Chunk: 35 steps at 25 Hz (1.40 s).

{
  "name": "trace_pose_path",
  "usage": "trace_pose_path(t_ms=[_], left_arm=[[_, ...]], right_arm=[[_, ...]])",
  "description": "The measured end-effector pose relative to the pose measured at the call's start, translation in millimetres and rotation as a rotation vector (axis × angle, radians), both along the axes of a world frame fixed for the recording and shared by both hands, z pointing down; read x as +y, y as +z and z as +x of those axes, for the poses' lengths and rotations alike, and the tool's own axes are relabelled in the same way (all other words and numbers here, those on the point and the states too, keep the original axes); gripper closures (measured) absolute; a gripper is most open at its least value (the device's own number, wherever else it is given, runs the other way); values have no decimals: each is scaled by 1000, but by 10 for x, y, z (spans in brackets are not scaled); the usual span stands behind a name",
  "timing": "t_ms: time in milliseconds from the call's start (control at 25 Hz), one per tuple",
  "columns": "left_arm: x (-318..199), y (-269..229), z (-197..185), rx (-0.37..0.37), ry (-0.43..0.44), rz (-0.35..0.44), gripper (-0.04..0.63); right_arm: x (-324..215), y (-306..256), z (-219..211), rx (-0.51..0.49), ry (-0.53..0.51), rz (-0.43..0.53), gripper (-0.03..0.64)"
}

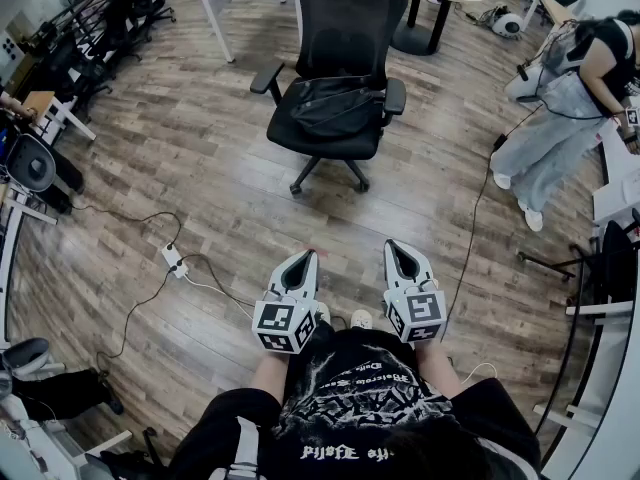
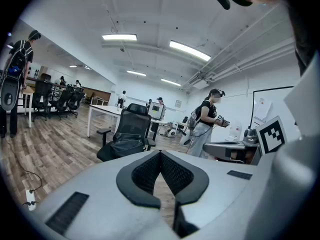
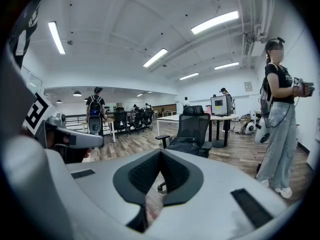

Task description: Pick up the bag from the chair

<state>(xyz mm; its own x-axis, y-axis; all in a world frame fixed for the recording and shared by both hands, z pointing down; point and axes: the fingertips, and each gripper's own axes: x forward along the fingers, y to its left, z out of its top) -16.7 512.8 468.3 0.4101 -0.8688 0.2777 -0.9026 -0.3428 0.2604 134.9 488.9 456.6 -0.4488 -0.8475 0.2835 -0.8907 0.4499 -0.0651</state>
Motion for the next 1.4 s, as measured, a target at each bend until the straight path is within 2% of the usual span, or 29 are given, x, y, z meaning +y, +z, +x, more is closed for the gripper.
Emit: trace_pose_path(t_ms=[360,840,880,920,960,1000,1080,1120,1160,1400], left_arm=[[46,1,-45,6,-10,-9,591],[59,58,-99,50,-50,-37,589],[52,58,-100,50,-55,-35,587],[38,54,-95,52,-55,-33,583],[21,48,-89,54,-51,-30,567],[6,44,-87,57,-47,-30,540],[-7,54,-107,61,-39,-36,441],[-10,63,-131,60,-39,-39,409],[-16,70,-161,56,-42,-40,377],[-121,85,-282,41,-47,-32,307]], right_arm=[[27,3,-53,-4,-10,-8,612],[27,-60,37,-84,14,5,609],[20,-58,47,-87,11,3,597],[11,-50,54,-88,5,-1,525],[0,-40,62,-88,3,-4,491],[-6,-32,69,-87,4,-6,491],[-2,-16,51,-88,0,-13,477],[3,-7,23,-92,-9,-19,399],[3,-2,-8,-93,-15,-24,371],[-70,7,-108,-86,-3,-29,371]])
